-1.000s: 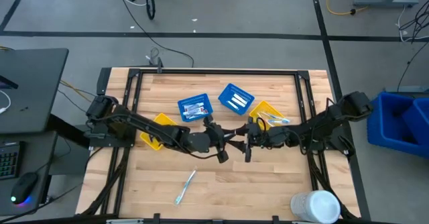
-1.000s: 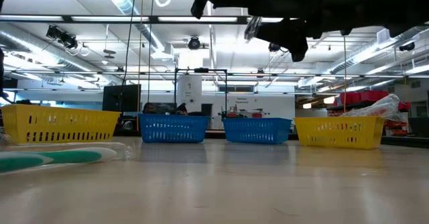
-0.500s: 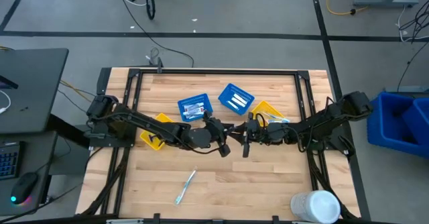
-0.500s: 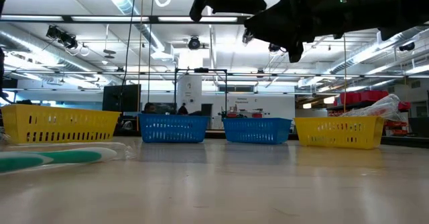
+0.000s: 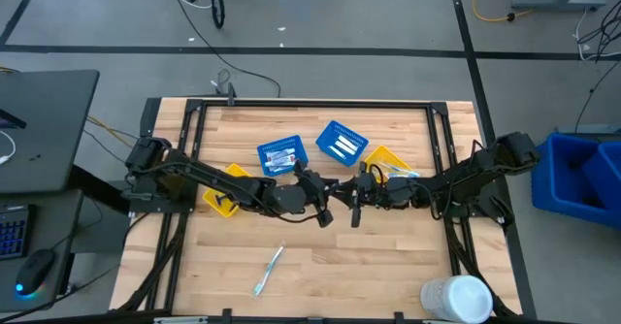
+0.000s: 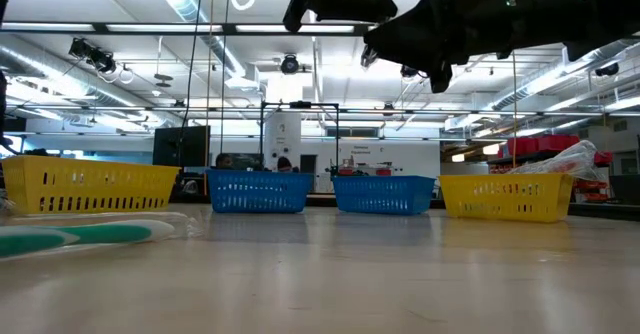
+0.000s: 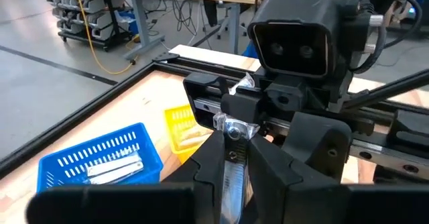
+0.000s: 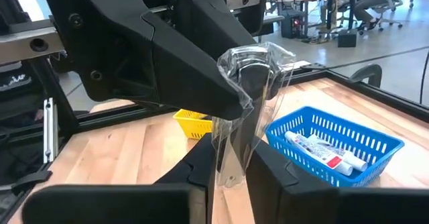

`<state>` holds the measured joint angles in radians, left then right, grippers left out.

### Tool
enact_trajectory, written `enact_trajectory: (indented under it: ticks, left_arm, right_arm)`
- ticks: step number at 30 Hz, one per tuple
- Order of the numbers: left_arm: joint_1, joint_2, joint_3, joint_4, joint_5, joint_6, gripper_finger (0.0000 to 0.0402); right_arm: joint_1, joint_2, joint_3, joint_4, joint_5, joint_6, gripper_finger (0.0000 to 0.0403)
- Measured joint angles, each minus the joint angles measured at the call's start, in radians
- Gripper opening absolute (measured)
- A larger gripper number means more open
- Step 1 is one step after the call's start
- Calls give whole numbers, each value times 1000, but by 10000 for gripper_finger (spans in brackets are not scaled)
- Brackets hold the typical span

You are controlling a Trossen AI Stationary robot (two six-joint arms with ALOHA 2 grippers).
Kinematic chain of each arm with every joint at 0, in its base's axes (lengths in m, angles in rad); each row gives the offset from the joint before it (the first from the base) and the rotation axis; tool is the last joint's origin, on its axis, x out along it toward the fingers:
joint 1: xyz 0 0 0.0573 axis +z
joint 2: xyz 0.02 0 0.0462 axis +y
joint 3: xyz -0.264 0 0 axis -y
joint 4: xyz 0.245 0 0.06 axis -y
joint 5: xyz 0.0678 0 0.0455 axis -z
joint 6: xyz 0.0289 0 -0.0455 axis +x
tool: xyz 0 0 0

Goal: Pick & Place Travel size toiletries
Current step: Put the silver nail cutter into the right blue bin

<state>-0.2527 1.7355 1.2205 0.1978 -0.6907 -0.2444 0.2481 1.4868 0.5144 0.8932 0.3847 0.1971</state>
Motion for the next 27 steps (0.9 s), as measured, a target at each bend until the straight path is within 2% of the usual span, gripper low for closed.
enact_trajectory:
  ticks: [5, 12, 20, 24, 27]
  left_arm:
    - [1, 0, 0, 0, 0, 21, 69]
    - [1, 0, 0, -28, 5, 20, 87]
    - [14, 0, 0, -97, -7, 13, 146]
    - [19, 0, 0, -173, -29, -24, 173]
    - [19, 0, 0, -245, -56, -84, 185]
  right_arm:
    - [0, 0, 0, -5, 48, -14, 58]
    - [1, 0, 0, -11, 58, -33, 58]
    - [1, -2, 0, -18, 80, -44, 58]
    - [-3, -47, 0, -147, 215, -35, 59]
    - [-28, -97, 0, -274, 243, 17, 59]
